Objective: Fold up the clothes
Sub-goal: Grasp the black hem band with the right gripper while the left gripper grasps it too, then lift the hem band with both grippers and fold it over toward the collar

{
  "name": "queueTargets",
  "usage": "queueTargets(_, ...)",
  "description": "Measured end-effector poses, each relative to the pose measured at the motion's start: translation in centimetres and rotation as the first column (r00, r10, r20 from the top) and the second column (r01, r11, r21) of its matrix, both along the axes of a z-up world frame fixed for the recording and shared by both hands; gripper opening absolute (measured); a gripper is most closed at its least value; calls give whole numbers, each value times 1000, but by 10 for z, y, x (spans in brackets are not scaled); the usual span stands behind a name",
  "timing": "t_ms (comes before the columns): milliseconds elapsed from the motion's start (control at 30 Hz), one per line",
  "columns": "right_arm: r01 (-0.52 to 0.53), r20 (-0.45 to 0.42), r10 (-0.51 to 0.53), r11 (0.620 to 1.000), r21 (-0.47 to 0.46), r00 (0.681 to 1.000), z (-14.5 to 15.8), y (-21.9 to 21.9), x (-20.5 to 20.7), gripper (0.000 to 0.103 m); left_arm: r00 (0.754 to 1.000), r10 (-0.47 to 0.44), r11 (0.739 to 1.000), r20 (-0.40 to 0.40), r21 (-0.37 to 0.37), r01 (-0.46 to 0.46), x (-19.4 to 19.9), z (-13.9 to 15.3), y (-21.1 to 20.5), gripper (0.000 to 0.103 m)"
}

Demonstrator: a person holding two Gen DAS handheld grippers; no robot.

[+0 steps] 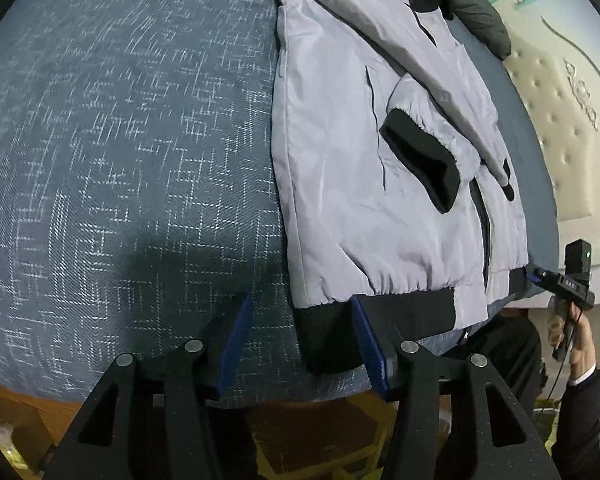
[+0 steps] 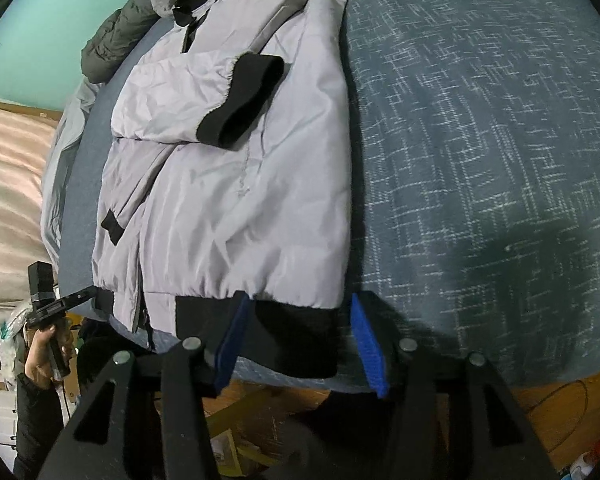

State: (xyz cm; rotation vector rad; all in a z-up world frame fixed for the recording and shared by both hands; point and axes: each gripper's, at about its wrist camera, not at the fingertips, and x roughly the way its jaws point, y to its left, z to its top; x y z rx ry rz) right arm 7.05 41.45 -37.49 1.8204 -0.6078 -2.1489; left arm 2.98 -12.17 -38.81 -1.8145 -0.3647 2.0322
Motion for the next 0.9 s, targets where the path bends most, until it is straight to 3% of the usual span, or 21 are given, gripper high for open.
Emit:
queueTargets(200, -5, -1, 5, 1000, -20, 1000, -4, -4, 2, 55, 999, -34, 999, -13, -2, 34, 5, 0, 8, 55)
queueTargets(533, -2, 6, 3, 998, -60, 1000, -8, -2, 5, 54, 999, -42, 997, 9, 66, 41, 13, -4, 17, 53)
queueTargets(633, -6, 8, 7, 999, -54, 1000, -8, -3, 5, 54, 999, -47, 997, 3, 56, 46, 15, -1, 20, 44)
queueTargets(733, -5, 2, 5, 999, -52, 1000, -6, -2, 8, 46, 998, -54, 998, -14, 40, 54, 19, 3, 21, 34)
queueTargets(900, -14, -20, 13, 999, -47, 1000, 1, -2, 13, 15, 997, -65, 997, -49, 39, 67, 31, 18, 23, 16)
